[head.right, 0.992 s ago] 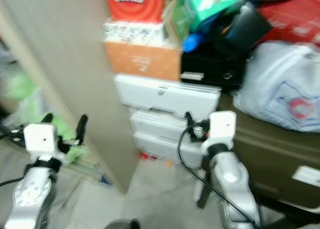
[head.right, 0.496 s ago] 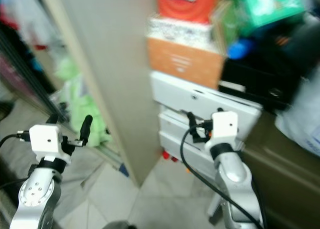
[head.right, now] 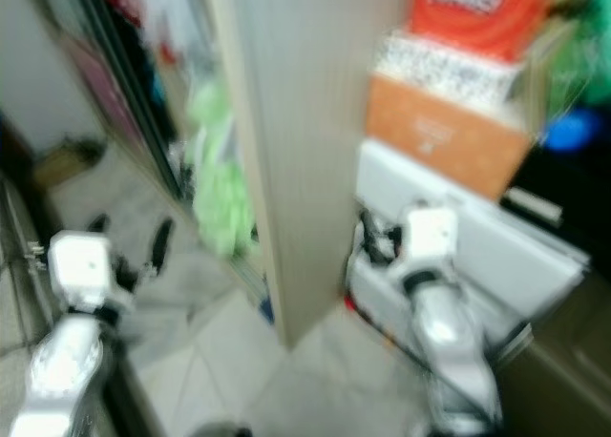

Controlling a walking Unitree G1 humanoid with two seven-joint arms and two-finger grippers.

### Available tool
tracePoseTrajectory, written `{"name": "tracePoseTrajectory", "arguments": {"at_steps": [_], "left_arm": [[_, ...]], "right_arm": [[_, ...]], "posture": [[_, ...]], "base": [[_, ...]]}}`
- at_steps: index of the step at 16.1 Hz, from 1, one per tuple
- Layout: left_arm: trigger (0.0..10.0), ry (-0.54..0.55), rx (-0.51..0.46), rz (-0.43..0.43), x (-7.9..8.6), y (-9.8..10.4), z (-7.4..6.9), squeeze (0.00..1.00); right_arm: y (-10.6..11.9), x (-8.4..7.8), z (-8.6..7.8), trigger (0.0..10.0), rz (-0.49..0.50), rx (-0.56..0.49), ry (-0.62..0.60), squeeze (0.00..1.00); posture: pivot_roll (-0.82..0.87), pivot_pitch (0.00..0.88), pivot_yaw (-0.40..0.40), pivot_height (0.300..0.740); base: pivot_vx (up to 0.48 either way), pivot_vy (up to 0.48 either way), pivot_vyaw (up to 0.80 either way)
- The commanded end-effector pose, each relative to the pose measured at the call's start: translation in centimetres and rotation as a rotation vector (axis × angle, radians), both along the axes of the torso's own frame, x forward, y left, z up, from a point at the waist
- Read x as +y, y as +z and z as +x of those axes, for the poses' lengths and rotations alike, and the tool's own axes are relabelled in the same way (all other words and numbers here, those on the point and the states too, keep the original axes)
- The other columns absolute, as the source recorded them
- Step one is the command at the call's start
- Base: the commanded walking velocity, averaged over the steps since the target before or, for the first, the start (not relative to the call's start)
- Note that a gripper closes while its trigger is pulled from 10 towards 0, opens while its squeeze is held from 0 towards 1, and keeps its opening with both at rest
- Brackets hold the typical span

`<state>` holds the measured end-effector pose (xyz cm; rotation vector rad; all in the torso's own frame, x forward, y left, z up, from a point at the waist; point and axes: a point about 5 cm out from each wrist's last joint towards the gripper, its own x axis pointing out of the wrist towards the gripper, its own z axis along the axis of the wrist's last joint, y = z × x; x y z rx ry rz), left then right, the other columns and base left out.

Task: Clean up the room

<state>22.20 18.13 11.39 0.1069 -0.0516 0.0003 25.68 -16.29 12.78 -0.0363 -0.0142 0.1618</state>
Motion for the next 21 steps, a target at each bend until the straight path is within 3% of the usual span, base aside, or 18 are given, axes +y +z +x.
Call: {"name": "tracePoseTrajectory", "arguments": {"at_steps": [1, 6, 7, 12, 21], "left_arm": [[10.0, -0.005, -0.015, -0.005, -0.3, 0.4, 0.1, 0.0], [10.0, 0.006, -0.014, -0.01, -0.2, 0.3, 0.2, 0.0], [10.0, -0.002, -0.011, -0.011, -0.3, 0.2, 0.2, 0.0], [10.0, -0.011, -0.008, -0.013, -0.4, 0.3, 0.3, 0.0], [10.0, -0.015, 0.003, -0.018, -0.5, 0.1, 0.2, 0.0]], "right_arm": [[-0.2, -0.7, 0.0, 10.0, -0.01, 0.009, -0.019, 0.0], [-0.3, -0.2, 0.4, 10.0, -0.001, 0.027, 0.037, 0.0], [-0.9, 0.7, -0.1, 10.0, 0.013, 0.067, 0.127, 0.0], [-1.0, 1.9, -0.5, 10.0, 0.044, 0.084, 0.242, 0.0], [0.0, 0.5, 0.5, 10.0, 0.009, 0.003, 0.132, 0.0]], "posture": [[-0.07, 0.0, 0.021, 0.74], [-0.06, 0.0, 0.013, 0.74], [-0.06, 0.0, 0.013, 0.74], [-0.06, 0.0, 0.011, 0.74], [-0.06, 0.0, 0.01, 0.74]], "base": [[0.0, 0.0, 0.78], [0.0, 0.0, 0.78], [0.0, 0.0, 0.79], [0.0, 0.0, 0.79], [0.0, 0.0, 0.79]]}}
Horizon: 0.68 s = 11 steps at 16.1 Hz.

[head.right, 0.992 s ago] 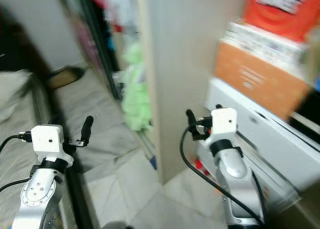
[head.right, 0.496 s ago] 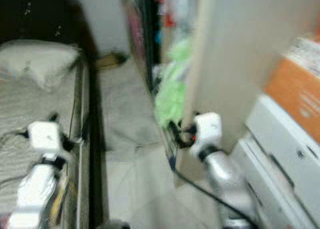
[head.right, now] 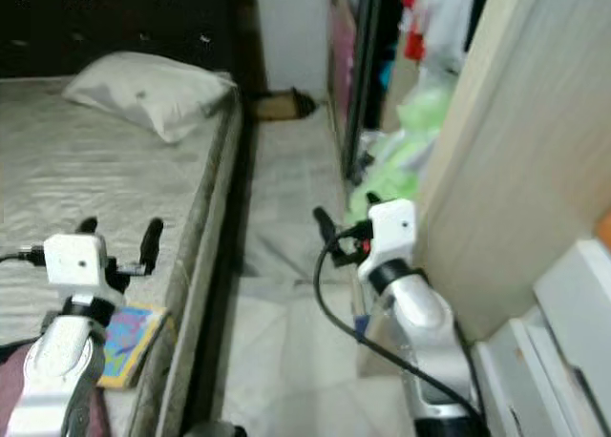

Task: Clean up the room

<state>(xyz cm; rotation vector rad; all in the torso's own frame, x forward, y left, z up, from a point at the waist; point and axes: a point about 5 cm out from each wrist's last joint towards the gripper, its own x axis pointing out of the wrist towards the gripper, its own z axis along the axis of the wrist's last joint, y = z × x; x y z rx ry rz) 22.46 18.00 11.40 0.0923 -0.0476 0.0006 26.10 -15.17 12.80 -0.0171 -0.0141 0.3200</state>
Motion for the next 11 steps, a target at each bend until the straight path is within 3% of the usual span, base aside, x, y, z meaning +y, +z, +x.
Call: {"name": "tracePoseTrajectory", "arguments": {"at_steps": [1, 11], "left_arm": [[10.0, -0.016, 0.001, -0.004, -0.36, 0.04, -0.03, 0.0], [10.0, -0.018, 0.009, -0.007, -0.43, -0.05, 0.08, 0.0]], "right_arm": [[0.07, -0.74, 0.18, 10.0, -0.01, -0.004, -0.03, 0.0], [0.19, -0.43, 0.45, 10.0, -0.019, -0.018, -0.03, 0.0]], "posture": [[-0.07, 0.0, 0.01, 0.74], [-0.06, 0.0, 0.006, 0.74]], "base": [[0.0, 0.0, 0.79], [0.0, 0.0, 0.79]]}}
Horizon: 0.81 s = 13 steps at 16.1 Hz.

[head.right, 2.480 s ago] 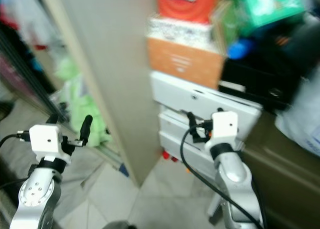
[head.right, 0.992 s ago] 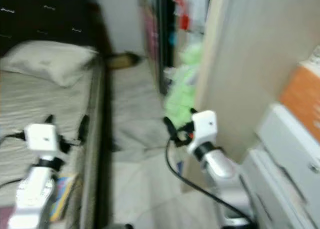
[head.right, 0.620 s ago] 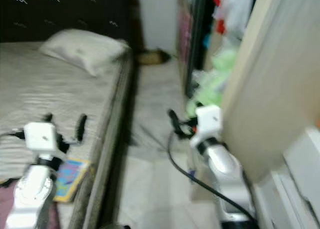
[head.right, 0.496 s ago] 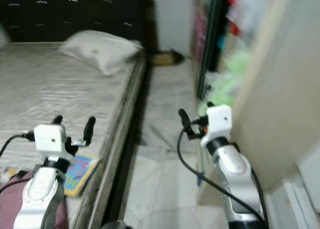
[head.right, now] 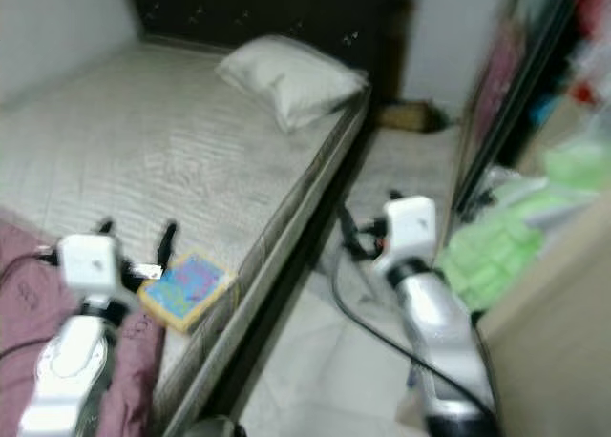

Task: Clean up the room

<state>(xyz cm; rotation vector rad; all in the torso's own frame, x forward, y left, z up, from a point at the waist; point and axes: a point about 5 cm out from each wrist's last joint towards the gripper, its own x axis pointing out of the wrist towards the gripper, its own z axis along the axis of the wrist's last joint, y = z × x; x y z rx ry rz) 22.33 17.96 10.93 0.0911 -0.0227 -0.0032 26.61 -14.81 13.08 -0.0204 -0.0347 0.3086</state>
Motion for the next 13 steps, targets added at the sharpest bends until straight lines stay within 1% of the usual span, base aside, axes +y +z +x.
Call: {"name": "tracePoseTrajectory", "arguments": {"at_steps": [1, 13], "left_arm": [[10.0, -0.021, -0.012, -0.004, -0.45, 0.33, 0.23, 0.0], [10.0, -0.029, -0.009, 0.003, -0.53, 0.21, 0.46, 0.0]], "right_arm": [[-0.12, -0.8, -0.04, 10.0, -0.025, 0.003, -0.022, 0.0], [-0.11, -0.53, 0.26, 10.0, -0.029, -0.01, -0.013, 0.0]], "posture": [[-0.06, 0.0, 0.007, 0.74], [-0.06, 0.0, 0.007, 0.74]], "base": [[0.0, 0.0, 0.79], [0.0, 0.0, 0.79]]}}
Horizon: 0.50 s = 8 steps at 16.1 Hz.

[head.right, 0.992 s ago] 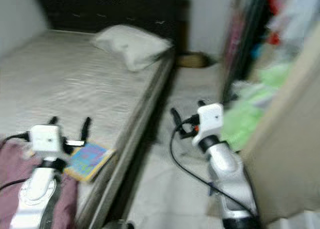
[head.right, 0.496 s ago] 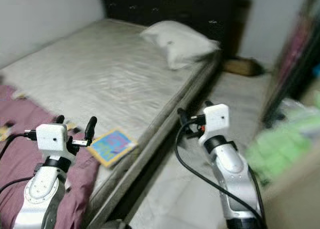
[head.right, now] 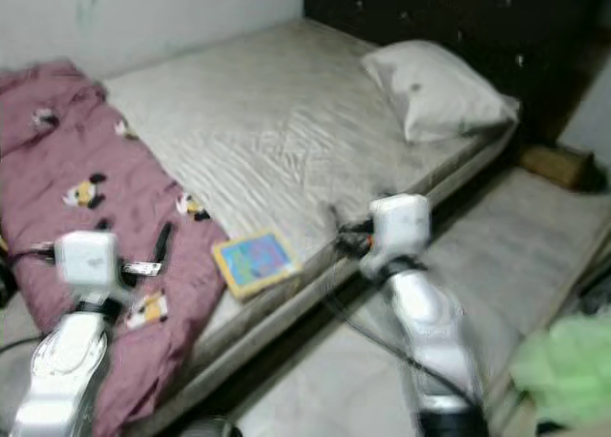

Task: Clean up the room

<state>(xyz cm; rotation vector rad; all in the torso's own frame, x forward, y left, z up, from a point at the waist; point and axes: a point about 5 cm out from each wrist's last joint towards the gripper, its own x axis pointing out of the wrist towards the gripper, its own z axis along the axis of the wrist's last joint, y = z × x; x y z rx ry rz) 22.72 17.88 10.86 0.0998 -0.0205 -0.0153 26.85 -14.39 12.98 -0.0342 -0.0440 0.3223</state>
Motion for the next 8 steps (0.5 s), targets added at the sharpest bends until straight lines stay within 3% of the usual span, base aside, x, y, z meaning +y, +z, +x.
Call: {"name": "tracePoseTrajectory", "arguments": {"at_steps": [1, 8], "left_arm": [[10.0, -0.018, -0.013, -0.005, -0.48, 0.28, 0.12, 0.0], [10.0, -0.018, -0.017, -0.005, -0.5, 0.3, 0.22, 0.0]], "right_arm": [[0.01, -0.96, 0.08, 10.0, -0.017, -0.001, -0.026, 0.0], [-0.03, -0.9, 0.16, 10.0, -0.018, -0.005, -0.024, 0.0]], "posture": [[-0.06, 0.0, 0.007, 0.74], [-0.06, 0.0, 0.006, 0.74]], "base": [[0.0, 0.0, 0.79], [0.0, 0.0, 0.79]]}}
